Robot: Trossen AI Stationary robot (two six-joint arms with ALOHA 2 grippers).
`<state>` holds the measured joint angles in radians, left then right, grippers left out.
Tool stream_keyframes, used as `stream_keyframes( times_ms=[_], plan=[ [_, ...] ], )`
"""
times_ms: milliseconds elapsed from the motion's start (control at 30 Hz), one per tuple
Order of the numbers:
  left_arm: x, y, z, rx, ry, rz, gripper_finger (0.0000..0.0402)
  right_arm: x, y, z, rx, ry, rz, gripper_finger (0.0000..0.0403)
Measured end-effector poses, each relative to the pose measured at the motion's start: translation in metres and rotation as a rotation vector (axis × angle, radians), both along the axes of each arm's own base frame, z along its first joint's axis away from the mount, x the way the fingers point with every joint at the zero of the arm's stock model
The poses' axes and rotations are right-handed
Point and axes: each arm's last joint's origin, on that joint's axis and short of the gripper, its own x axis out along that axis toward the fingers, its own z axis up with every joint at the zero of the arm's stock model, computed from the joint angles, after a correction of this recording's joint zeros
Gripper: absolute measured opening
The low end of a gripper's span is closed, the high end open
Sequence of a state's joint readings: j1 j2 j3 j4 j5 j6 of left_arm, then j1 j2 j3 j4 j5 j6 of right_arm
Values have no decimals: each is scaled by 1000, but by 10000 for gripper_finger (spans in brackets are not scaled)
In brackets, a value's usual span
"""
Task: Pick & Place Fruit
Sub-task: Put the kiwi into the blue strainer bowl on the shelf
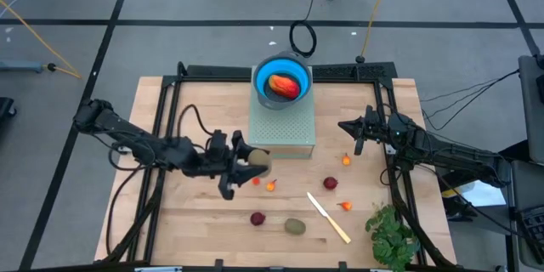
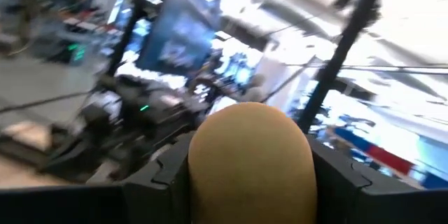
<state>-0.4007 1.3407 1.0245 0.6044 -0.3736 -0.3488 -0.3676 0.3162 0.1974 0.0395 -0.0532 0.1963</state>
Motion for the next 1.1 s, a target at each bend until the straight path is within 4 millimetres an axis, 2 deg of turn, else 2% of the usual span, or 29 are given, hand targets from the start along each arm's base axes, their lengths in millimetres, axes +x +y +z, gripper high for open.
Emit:
stream_keyframes(
  times_ms=[200,400,567,733,933,1100],
  plan=[
    [-3,-3,8,63,-100,-99,187,0,0,0,0,0,0,0],
    [-6,-5,15,145,-202,-189,209,0,0,0,-3,1,0,0],
    [-11,-6,22,231,-318,-241,186,0,0,0,-3,1,0,0],
    [-16,-7,28,307,-427,-288,185,0,0,0,-3,1,0,0],
    [-19,-10,31,369,-491,-310,217,0,0,0,-3,2,0,0],
    [-23,-12,34,457,-578,-321,193,0,0,-1,0,8,1,0]
  ],
)
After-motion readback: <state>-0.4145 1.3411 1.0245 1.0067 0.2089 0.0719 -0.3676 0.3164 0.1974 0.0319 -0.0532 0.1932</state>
